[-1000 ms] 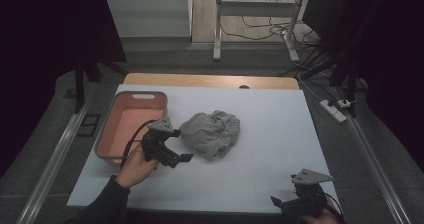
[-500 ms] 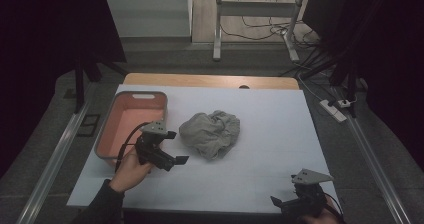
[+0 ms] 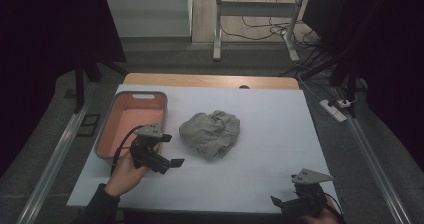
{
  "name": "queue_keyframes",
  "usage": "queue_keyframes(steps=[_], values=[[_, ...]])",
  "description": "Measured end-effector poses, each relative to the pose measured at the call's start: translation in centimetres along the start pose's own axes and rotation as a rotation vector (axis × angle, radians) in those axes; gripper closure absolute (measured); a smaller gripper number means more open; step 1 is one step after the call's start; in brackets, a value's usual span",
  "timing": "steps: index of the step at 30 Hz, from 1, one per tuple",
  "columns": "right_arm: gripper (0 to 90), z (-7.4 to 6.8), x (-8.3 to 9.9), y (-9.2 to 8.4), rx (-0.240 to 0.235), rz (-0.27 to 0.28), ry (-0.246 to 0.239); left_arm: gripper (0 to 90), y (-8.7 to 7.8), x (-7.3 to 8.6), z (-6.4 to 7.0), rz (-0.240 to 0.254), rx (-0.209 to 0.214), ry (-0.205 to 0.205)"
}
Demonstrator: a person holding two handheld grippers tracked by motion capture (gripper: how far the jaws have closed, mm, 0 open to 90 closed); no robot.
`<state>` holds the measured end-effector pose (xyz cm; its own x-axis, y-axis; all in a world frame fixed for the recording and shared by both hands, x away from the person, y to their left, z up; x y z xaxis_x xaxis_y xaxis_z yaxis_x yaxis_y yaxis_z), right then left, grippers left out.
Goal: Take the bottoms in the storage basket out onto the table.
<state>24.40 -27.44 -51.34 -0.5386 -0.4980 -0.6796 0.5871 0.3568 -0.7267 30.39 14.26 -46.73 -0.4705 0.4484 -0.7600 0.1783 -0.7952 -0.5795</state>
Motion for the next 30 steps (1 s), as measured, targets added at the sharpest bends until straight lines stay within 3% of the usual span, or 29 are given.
queue_keyframes(steps=[30], values=[[0.0,0.2,0.0,0.0,0.008,0.003,0.018,0.0,-1.5,2.0,0.8,0.041,-0.019,-0.018]])
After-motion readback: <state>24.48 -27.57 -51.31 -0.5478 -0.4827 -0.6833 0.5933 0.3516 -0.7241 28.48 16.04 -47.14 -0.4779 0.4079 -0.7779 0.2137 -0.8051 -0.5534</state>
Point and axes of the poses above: each handheld gripper's, and its own axes: y roughly forward along the jaws, x roughly out of its underside, z roughly to its right, the point moved 4 cm from there along y, roughly forward along the jaws, and after that the axes turned 8 degrees about x, right-handed, at the moved point
